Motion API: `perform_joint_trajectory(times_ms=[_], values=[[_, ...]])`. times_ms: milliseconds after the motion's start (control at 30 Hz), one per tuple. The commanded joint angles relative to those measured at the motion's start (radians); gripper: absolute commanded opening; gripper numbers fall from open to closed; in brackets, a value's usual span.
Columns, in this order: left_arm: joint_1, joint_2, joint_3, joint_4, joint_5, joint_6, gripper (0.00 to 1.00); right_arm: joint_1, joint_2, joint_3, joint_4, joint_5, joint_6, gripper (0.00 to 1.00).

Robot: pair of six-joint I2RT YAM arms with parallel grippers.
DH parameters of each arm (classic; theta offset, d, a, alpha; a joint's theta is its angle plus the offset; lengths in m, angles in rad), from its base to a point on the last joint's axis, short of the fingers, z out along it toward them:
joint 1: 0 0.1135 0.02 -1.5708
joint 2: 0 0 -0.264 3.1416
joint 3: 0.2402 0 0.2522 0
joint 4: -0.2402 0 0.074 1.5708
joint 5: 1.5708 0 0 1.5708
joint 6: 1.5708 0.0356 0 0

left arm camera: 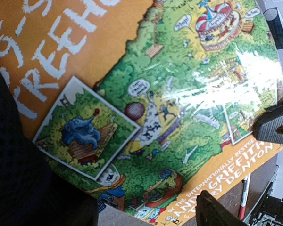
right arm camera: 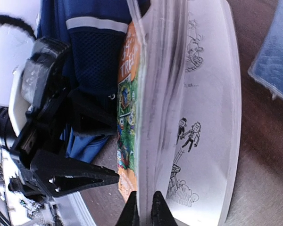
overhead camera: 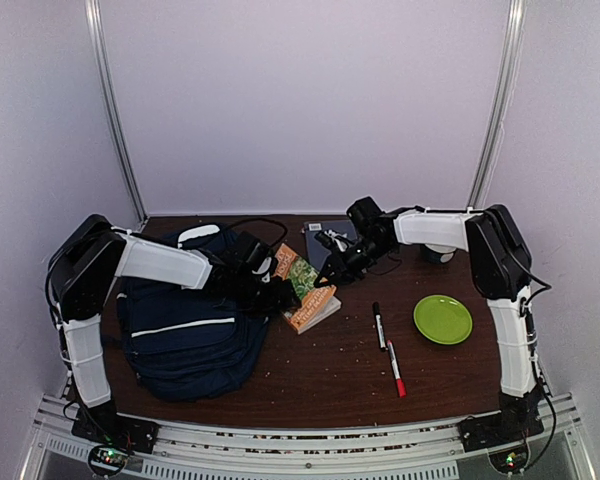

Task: Pack the student bag
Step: Pick up the book from the center of the board, then pass from the right arm to the left

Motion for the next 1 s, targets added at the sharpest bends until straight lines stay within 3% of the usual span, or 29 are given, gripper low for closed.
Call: perform_joint_trajectory(times_ms=[0,133,300,400,667,967], values=[[0.006,-0.033,-0.016,0.018,-0.037,0.003,0.74,-0.03,-0.038,-0.02,0.089,-0.071,0.089,0.0],[0.005,-0.067,-0.05,0.065,-0.063,-0.02,0.77,-0.064,-0.073,-0.104,0.273,-0.174,0.253,0.0],[0.006,-0.081,-0.105,0.219,-0.067,-0.1,0.8,-0.084,-0.111,-0.252,0.716,-0.295,0.629,0.0],[0.005,-0.066,-0.113,0.312,-0.059,-0.147,0.81,-0.084,-0.125,-0.263,0.799,-0.307,0.696,0.0],[0.005,-0.011,-0.137,0.585,-0.03,-0.317,0.77,-0.085,-0.122,-0.28,0.813,-0.31,0.71,0.0],[0.006,-0.034,-0.176,0.725,-0.057,-0.381,0.48,-0.103,-0.088,-0.24,0.568,-0.235,0.505,0.0]])
